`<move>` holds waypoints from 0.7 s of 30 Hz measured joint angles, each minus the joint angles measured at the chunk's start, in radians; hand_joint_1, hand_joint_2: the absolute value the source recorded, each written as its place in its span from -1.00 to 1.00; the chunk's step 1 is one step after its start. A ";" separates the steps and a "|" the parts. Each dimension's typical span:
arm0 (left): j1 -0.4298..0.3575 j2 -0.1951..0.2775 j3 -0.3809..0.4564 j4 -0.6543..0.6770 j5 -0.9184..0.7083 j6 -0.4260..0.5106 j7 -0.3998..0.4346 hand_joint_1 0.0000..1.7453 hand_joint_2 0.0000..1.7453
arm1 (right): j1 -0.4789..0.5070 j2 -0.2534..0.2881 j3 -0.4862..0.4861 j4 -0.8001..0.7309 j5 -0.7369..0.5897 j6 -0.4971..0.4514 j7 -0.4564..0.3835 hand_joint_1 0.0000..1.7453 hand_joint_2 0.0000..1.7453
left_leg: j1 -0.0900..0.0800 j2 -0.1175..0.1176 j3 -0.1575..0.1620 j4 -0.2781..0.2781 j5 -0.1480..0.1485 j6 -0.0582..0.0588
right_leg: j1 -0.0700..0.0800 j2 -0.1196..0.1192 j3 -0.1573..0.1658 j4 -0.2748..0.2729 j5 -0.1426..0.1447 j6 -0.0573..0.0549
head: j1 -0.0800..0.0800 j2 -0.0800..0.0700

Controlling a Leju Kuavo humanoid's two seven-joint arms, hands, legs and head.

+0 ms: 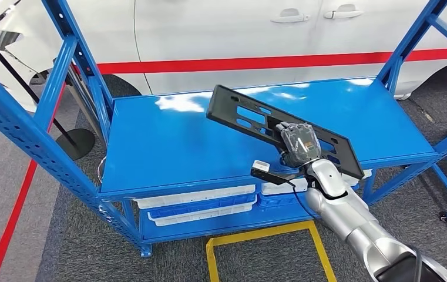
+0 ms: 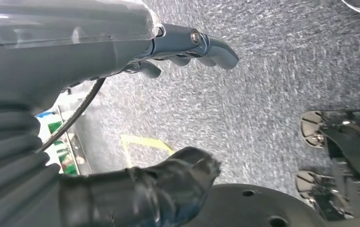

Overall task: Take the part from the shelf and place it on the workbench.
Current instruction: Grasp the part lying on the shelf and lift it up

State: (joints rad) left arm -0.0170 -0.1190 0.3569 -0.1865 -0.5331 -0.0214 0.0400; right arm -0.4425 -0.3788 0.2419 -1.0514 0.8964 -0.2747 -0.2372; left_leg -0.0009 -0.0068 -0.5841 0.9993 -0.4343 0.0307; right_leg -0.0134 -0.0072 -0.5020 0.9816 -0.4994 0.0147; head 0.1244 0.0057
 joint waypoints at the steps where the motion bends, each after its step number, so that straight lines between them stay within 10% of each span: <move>1: 0.000 0.000 0.002 0.000 -0.003 0.001 0.002 -1.00 1.00 | 0.011 -0.010 -0.001 -0.058 -0.019 0.013 0.000 1.00 1.00 | -0.002 0.000 -0.001 0.002 -0.001 0.000 | -0.001 0.000 0.000 0.000 -0.001 0.001 | 0.000 0.000; 9: 0.000 -0.001 0.004 0.000 -0.015 0.002 0.004 -1.00 1.00 | 0.058 -0.097 -0.052 -0.359 -0.055 0.059 0.008 1.00 1.00 | 0.003 0.000 0.006 -0.008 -0.003 0.016 | -0.005 0.000 -0.004 0.018 -0.019 0.015 | 0.000 0.000; 14: -0.002 -0.002 0.004 0.000 -0.022 0.002 0.004 -1.00 1.00 | 0.079 -0.119 -0.063 -0.402 -0.051 0.059 0.009 1.00 1.00 | 0.008 0.004 0.011 -0.008 0.000 0.024 | -0.013 0.004 -0.145 0.284 -0.128 0.027 | 0.000 0.000; 18: -0.003 -0.004 0.004 0.000 -0.031 0.003 0.002 -1.00 1.00 | 0.090 -0.138 -0.069 -0.418 -0.044 0.063 0.012 1.00 1.00 | 0.011 -0.001 0.006 0.013 -0.013 0.010 | -0.022 0.005 -0.088 0.128 -0.006 0.035 | 0.000 0.000; 21: -0.004 -0.005 0.004 0.000 -0.033 0.003 0.002 -1.00 1.00 | 0.095 -0.150 -0.075 -0.427 -0.042 0.071 0.013 1.00 1.00 | 0.009 -0.005 -0.004 0.025 -0.013 -0.008 | -0.014 0.012 -0.061 0.057 0.018 0.026 | 0.000 0.000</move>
State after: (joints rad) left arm -0.0206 -0.1241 0.3609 -0.1865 -0.5656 -0.0183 0.0421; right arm -0.3475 -0.5284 0.1673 -1.4787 0.8539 -0.2038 -0.2247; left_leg 0.0085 -0.0117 -0.5883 1.0241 -0.4475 0.0225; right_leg -0.0272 0.0044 -0.5629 1.0384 -0.4814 0.0403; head 0.1245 0.0056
